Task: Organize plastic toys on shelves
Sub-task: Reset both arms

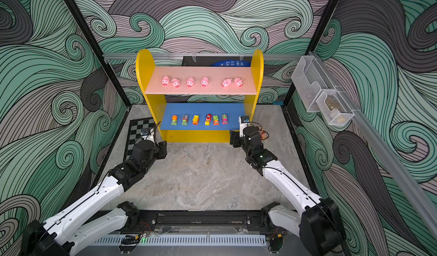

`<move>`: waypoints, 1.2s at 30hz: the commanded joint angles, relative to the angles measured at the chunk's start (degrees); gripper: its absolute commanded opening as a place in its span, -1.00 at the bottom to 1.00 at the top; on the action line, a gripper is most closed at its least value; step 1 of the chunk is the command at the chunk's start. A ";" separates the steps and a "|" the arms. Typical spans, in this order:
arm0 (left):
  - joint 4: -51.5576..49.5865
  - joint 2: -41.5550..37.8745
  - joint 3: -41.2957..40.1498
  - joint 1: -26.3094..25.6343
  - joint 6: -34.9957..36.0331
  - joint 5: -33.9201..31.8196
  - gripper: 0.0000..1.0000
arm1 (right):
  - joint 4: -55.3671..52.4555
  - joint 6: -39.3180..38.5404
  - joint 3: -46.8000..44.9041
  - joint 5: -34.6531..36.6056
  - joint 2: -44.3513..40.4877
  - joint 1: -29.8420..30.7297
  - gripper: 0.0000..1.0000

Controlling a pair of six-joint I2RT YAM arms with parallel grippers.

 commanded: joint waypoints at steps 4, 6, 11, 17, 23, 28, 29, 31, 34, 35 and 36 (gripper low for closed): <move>17.73 -1.22 -9.12 0.72 -1.06 -19.54 0.35 | 4.20 2.97 -10.70 10.34 -9.28 -0.41 0.65; 22.86 -1.42 -11.98 1.01 1.87 -23.50 0.50 | 4.21 3.78 -12.55 14.85 -10.40 -0.90 0.73; 34.07 -0.88 -16.88 3.49 9.18 -27.16 0.90 | 6.86 4.75 -13.72 20.27 -8.30 -5.35 0.97; 45.71 4.56 -20.48 8.64 14.60 -24.25 0.97 | 13.49 5.61 -13.38 22.84 -1.59 -13.15 1.00; 54.61 11.56 -21.68 16.27 17.11 -14.10 0.97 | 20.82 6.25 -13.50 22.14 4.52 -19.51 0.99; 58.40 18.23 -19.50 22.11 17.26 -2.09 0.97 | 41.07 -3.26 -20.84 20.95 7.36 -21.15 1.00; 59.61 19.30 -19.35 22.83 17.61 -0.38 0.97 | 44.59 -4.44 -22.35 20.04 7.68 -21.49 1.00; 62.98 21.45 -19.57 24.02 18.62 2.71 0.97 | 47.92 -4.43 -23.90 18.10 8.51 -22.29 1.00; 68.33 23.12 -20.81 25.66 19.57 7.42 0.97 | 52.30 -4.89 -25.17 13.64 10.52 -23.36 1.00; 70.57 23.62 -21.43 26.24 20.04 9.21 0.97 | 53.77 -5.08 -25.54 12.79 11.12 -23.38 1.00; 73.39 24.27 -22.14 26.81 20.50 11.03 0.97 | 55.58 -5.18 -25.97 11.91 11.92 -23.53 1.00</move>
